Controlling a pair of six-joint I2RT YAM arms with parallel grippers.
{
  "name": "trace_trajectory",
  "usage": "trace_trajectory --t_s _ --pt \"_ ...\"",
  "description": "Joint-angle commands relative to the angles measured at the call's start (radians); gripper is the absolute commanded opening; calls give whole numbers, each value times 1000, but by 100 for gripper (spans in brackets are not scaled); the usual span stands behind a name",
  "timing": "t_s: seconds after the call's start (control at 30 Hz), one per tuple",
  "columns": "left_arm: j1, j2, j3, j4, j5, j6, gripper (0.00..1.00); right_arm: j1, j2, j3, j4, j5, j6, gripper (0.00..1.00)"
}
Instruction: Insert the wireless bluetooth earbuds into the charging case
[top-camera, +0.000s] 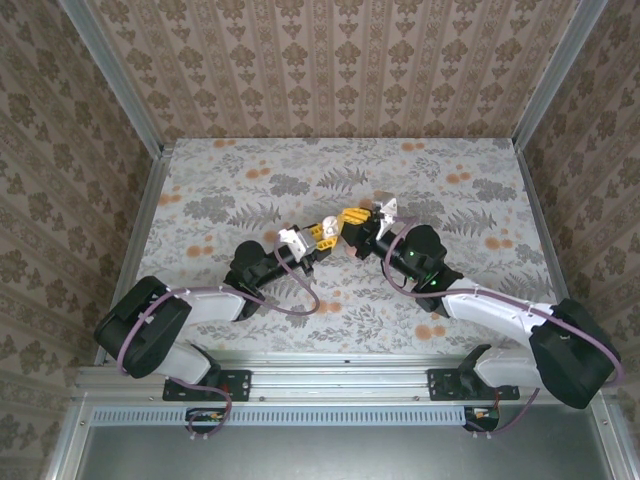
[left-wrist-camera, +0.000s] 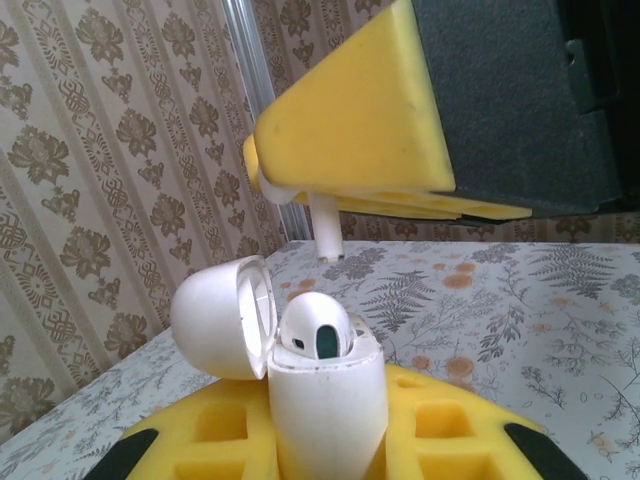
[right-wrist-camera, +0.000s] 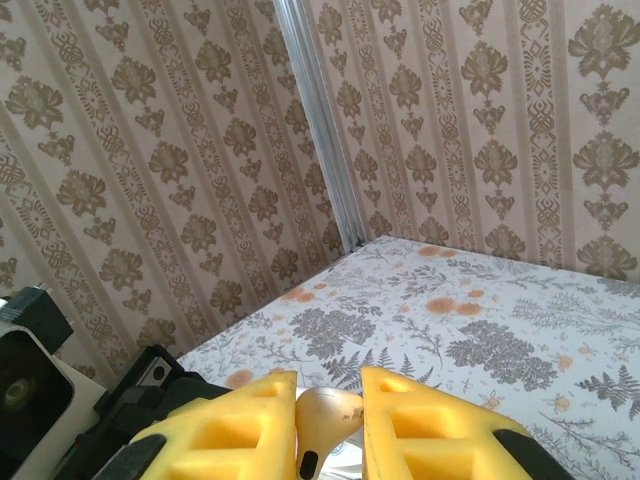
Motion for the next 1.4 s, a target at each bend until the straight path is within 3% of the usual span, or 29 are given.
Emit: trace_trajectory --t_s 0.0,1.2,1.37 --pt "-10 -23 11 49 -5 -25 0 9 17 -8 47 19 19 19" --pt "-13 -27 25 49 -35 -14 0 38 30 -29 43 33 19 19" --pt "-12 -29 26 47 -35 -9 0 41 32 -27 46 44 37 27"
